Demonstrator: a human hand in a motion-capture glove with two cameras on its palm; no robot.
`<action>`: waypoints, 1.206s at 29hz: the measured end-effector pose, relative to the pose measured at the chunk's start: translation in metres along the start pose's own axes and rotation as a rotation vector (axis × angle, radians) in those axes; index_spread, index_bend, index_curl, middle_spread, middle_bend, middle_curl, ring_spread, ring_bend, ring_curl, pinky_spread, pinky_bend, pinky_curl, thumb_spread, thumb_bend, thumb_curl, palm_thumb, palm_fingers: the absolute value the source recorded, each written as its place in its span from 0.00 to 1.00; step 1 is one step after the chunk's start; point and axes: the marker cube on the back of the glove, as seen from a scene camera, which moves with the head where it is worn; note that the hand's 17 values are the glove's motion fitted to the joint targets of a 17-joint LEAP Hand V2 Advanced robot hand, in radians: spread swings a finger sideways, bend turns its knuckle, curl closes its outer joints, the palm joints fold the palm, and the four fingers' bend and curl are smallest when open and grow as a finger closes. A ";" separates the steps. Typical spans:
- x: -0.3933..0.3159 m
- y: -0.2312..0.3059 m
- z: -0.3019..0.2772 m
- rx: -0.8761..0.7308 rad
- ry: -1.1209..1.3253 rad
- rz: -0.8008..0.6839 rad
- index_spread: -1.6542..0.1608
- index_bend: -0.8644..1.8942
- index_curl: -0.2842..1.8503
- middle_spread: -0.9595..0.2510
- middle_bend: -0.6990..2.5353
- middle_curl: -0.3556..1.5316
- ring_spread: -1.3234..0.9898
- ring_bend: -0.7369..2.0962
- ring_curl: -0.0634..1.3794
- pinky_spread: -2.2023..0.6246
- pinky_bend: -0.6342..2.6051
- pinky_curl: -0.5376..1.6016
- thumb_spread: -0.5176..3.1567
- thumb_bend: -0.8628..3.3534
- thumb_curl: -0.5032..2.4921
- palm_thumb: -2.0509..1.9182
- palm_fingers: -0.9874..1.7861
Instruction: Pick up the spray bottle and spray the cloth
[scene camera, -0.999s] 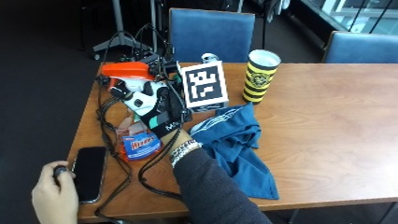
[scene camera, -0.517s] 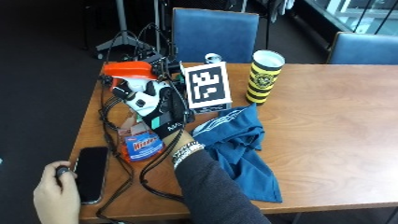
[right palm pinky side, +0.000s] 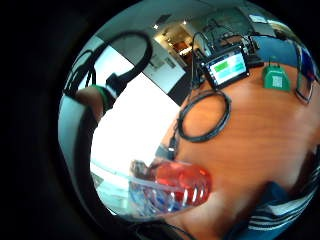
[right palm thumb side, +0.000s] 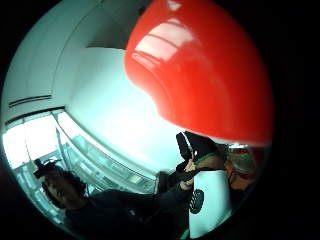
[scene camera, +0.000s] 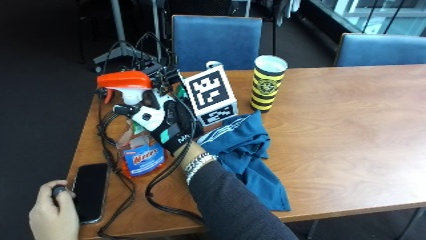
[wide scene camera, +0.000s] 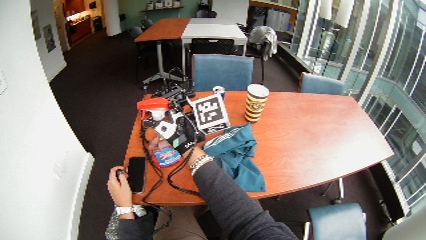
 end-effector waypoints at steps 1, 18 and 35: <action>0.003 0.004 -0.001 -0.013 0.003 0.010 0.74 0.37 0.35 0.60 0.38 0.43 0.47 0.45 0.32 0.71 0.31 0.43 0.38 0.20 0.32 0.73 0.75; -0.030 0.075 -0.111 -0.297 0.502 -0.139 0.72 0.36 0.30 0.66 0.28 0.39 0.51 0.39 0.29 0.81 0.30 0.42 0.39 0.19 0.29 0.67 0.60; -0.076 0.184 -0.114 -0.604 0.836 -0.328 0.70 0.37 0.27 0.67 0.27 0.38 0.52 0.38 0.28 0.83 0.30 0.41 0.40 0.20 0.27 0.62 0.59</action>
